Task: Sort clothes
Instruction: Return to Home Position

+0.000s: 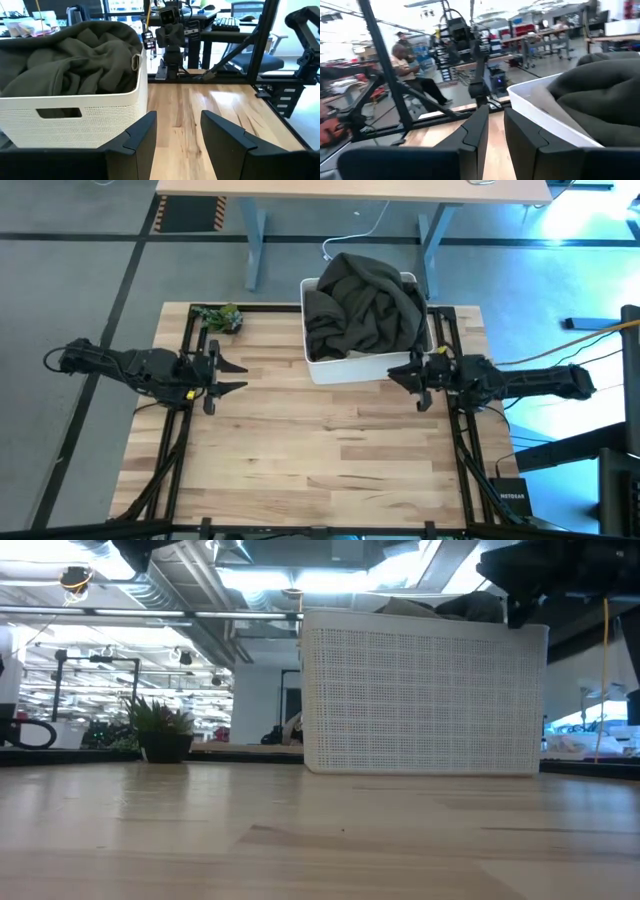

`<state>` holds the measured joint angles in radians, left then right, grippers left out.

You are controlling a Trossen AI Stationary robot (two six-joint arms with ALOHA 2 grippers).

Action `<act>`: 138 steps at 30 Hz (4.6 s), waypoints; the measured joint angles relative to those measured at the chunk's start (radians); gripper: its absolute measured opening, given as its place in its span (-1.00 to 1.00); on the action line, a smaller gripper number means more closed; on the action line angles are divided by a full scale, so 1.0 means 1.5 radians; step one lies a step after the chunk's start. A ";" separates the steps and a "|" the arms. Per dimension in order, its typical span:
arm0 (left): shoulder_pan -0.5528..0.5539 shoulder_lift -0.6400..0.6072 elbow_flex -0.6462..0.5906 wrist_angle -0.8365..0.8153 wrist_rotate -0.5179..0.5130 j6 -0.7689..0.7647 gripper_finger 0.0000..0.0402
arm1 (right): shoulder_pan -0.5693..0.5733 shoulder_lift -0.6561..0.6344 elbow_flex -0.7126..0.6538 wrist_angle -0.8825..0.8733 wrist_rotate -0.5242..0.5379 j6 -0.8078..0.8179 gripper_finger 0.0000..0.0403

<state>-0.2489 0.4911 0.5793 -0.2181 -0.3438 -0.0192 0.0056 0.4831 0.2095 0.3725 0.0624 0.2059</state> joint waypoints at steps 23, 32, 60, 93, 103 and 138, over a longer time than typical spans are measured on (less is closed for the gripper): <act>0.000 -0.037 0.000 -0.043 0.000 -0.023 -0.26 | -0.090 -0.156 -0.102 -0.016 -0.187 -0.063 -0.61; 0.000 -0.067 0.000 -0.069 -0.001 -0.042 -0.26 | -0.074 -0.225 -0.126 -0.024 -0.209 -0.067 -0.61; 0.000 -0.070 0.000 -0.057 -0.027 -0.048 -0.26 | -0.059 -0.262 -0.096 -0.255 -0.102 -0.032 -0.61; 0.030 -0.156 -0.267 0.259 0.115 0.013 -0.26 | -0.061 -0.316 -0.135 -0.227 -0.120 -0.052 -0.61; 0.137 -0.203 -0.361 0.297 0.111 -0.052 -0.26 | -0.061 -0.316 -0.135 -0.225 -0.117 -0.043 -0.61; 0.206 -0.317 -0.380 0.161 0.171 -0.092 -0.26 | -0.061 -0.316 -0.135 -0.219 -0.160 -0.042 -0.61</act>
<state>0.0601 0.0149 0.0093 0.0228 -0.0868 -0.1570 -0.0853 0.0090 0.0071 0.0433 -0.1776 0.1436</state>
